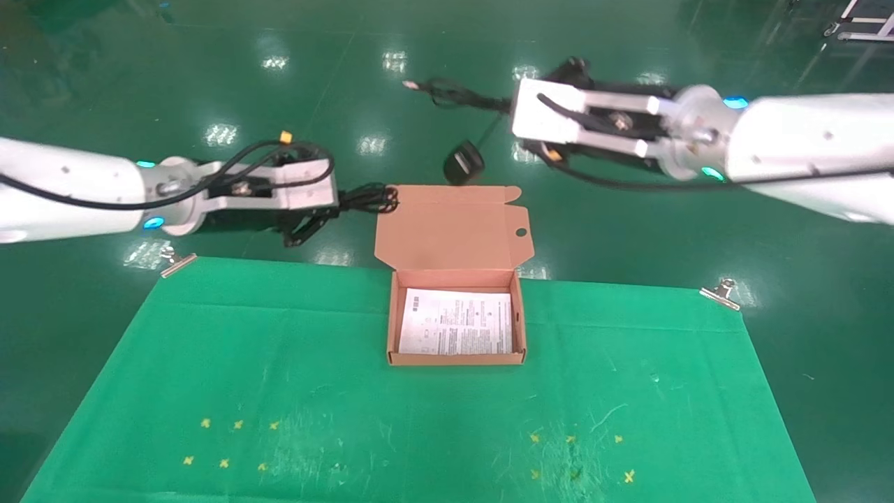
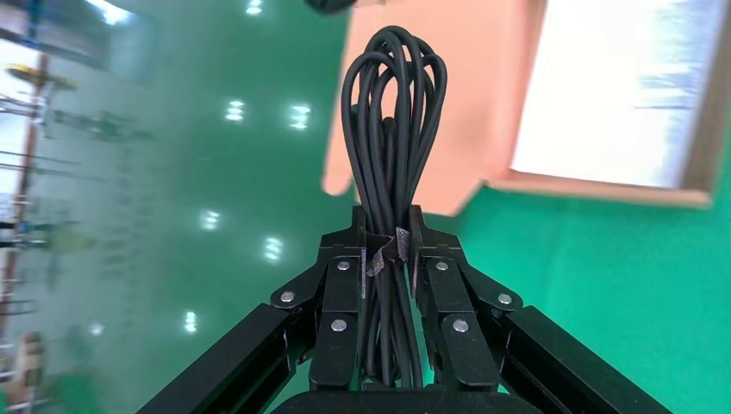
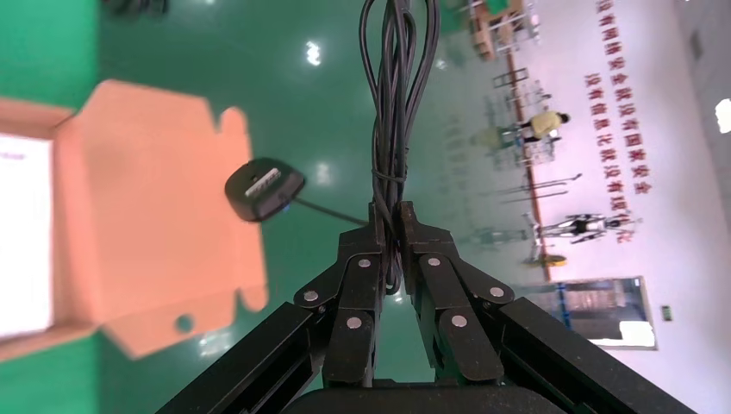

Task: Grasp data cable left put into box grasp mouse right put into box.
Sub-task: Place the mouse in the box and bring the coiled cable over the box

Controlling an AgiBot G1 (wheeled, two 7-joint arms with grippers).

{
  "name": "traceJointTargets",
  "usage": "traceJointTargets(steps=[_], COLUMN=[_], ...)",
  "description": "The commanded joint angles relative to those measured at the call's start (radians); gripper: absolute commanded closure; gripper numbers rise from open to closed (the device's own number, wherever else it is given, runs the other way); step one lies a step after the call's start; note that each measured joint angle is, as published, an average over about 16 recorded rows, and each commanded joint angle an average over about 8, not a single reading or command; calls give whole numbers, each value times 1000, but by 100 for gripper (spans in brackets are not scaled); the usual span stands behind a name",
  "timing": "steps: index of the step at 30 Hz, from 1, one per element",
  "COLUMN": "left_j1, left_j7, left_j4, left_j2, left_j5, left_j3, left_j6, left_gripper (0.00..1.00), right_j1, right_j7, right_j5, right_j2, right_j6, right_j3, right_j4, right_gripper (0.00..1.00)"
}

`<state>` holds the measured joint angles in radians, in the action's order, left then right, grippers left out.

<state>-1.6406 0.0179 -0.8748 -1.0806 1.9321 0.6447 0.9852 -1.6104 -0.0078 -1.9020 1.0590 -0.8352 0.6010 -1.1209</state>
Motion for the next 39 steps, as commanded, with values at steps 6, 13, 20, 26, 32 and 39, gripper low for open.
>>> traceJointTargets(steps=[6,13,20,26,32,39], left_j1=[-19,-16,0,3,11,21], left_j7=[26,40,57,84,138,204], left_j4=[-14,-17,-6,8,24,29], left_j2=[-24,-22,-10,-3,9,15], left_j5=[40,58,82,134,218,295], left_j3=[-4,-4,3,19,43,62], left_j6=[-68,-89,-93,-94,-91,-83], left_gripper=[100,100,100,100,100,100], right_j1=[-51,-45,2,17,28,52], right_j7=[-106,-133,-113,-127,-179,-220], right_j5=[60,89,95,91,99,137], right_j2=[81,104,123,161,213,249], right_j6=[33,32,28,39,47,43], right_j3=[-5,-6,5,19,35,34], right_j4=[135,164,156,202,287,355], right_gripper=[100,100,100,100,100,100])
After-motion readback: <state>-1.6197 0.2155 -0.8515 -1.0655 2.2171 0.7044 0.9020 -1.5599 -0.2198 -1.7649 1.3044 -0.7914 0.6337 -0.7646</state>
